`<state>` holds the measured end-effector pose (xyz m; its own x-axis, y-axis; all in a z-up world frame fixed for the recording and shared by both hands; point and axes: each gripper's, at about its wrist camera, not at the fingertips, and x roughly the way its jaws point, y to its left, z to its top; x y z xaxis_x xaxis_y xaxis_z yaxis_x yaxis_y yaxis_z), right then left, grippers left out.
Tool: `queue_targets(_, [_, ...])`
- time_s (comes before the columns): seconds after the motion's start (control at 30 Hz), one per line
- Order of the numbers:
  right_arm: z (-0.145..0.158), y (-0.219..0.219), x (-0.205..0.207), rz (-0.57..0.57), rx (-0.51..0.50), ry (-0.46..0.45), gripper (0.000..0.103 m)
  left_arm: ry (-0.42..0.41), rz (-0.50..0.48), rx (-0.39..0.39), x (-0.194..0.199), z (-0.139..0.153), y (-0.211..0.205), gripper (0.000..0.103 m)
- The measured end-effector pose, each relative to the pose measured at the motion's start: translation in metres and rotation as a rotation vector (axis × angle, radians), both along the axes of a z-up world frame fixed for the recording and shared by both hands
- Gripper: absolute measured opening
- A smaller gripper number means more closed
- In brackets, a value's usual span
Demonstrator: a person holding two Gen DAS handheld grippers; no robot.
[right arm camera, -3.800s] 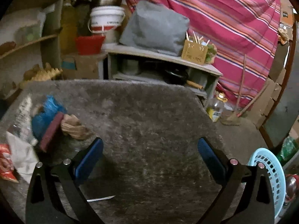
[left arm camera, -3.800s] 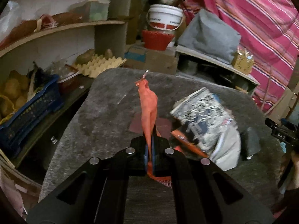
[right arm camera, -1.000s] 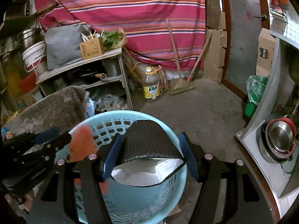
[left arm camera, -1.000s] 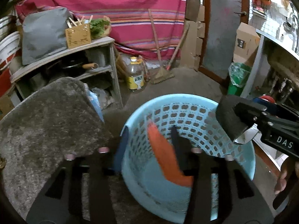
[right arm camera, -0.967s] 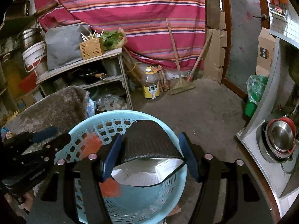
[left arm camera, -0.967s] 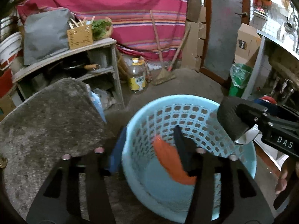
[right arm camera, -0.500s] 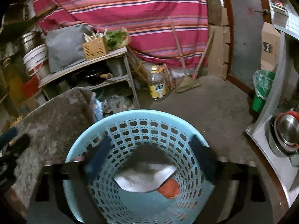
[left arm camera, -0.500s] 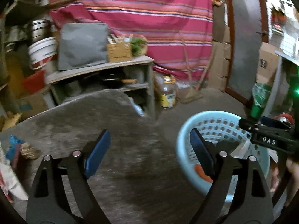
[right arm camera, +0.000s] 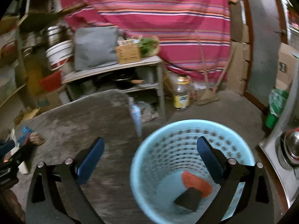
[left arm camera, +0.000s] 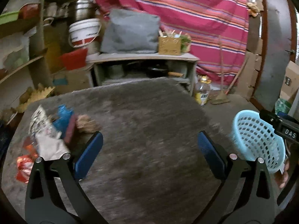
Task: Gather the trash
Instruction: 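Grasp the red snack wrapper with the left tool while the right tool grasps the white tissue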
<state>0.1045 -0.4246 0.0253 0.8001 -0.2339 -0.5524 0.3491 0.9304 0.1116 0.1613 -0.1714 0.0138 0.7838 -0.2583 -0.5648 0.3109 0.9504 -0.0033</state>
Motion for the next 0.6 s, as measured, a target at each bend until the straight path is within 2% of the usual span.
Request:
queue_targets(0.27, [-0.003, 0.074, 0.021, 0.113, -0.046, 0.034, 0.097, -0.001, 0.09, 0.016, 0.001, -0.004, 0.074, 0.098])
queue_targets(0.6, [-0.005, 0.128, 0.037, 0.139, -0.089, 0.038, 0.097, 0.027, 0.233, -0.019, 0.004, -0.001, 0.16, 0.098])
